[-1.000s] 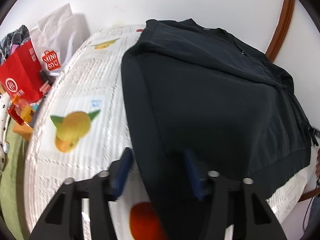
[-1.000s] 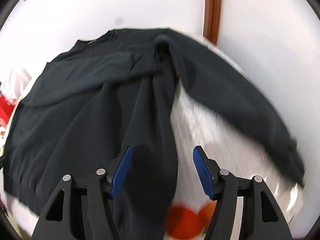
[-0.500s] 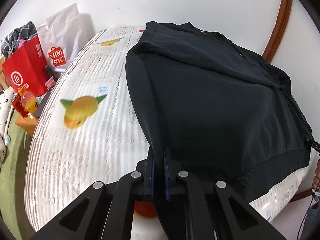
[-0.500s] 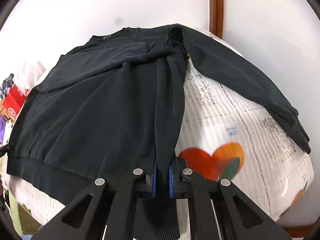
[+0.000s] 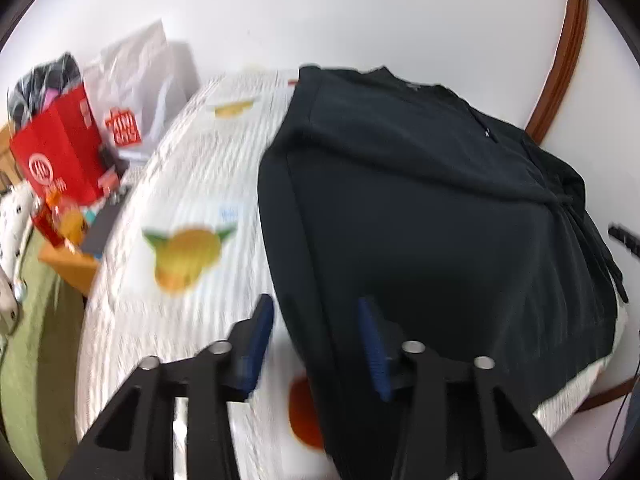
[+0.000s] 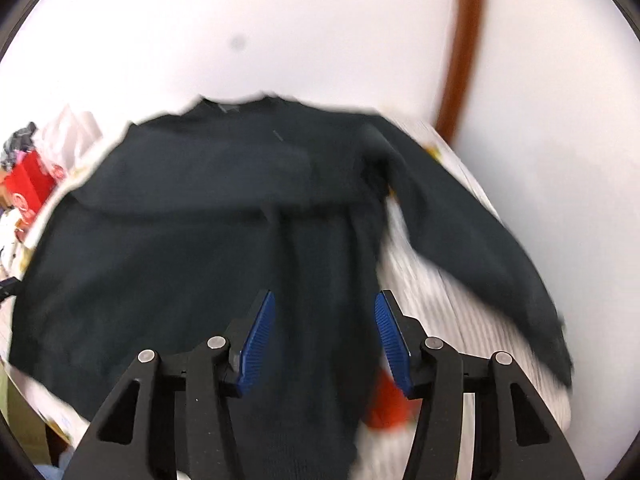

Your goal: Fold small clothes

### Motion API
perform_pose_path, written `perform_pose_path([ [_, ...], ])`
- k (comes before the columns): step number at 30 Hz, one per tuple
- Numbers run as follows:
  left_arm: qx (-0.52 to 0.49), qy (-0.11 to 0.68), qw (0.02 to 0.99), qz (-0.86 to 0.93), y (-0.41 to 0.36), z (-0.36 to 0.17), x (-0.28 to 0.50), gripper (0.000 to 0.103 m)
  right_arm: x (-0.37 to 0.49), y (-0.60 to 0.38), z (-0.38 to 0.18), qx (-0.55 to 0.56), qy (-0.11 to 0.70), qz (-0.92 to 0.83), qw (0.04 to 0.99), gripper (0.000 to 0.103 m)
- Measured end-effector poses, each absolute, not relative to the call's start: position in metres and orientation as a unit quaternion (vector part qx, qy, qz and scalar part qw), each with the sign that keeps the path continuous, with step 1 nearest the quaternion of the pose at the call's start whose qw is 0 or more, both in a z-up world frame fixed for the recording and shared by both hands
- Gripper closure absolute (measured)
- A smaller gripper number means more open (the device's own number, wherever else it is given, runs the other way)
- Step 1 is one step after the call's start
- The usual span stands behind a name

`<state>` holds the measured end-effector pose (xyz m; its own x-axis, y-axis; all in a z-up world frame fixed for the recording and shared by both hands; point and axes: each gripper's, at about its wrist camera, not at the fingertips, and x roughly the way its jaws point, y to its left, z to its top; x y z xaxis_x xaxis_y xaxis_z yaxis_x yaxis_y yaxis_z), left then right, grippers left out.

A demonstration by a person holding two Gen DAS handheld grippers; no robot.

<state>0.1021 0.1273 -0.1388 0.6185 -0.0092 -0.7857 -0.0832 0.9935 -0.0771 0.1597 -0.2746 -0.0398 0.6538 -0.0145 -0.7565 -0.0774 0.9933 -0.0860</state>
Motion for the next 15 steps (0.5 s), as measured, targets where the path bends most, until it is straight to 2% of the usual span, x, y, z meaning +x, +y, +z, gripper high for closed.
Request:
perform_pose_path([
  [10,-0.047,0.413,0.909,0.032,0.142,-0.123,0.177,0.054,0.311,-0.138,-0.027,-0.055,0.399,0.147,0.903,0.051],
  [15,-0.031,0.421,0.906,0.023,0.142,-0.133,0.208,0.062,0.372,-0.079,-0.047,-0.056,0.415,0.197,0.887,0.051],
])
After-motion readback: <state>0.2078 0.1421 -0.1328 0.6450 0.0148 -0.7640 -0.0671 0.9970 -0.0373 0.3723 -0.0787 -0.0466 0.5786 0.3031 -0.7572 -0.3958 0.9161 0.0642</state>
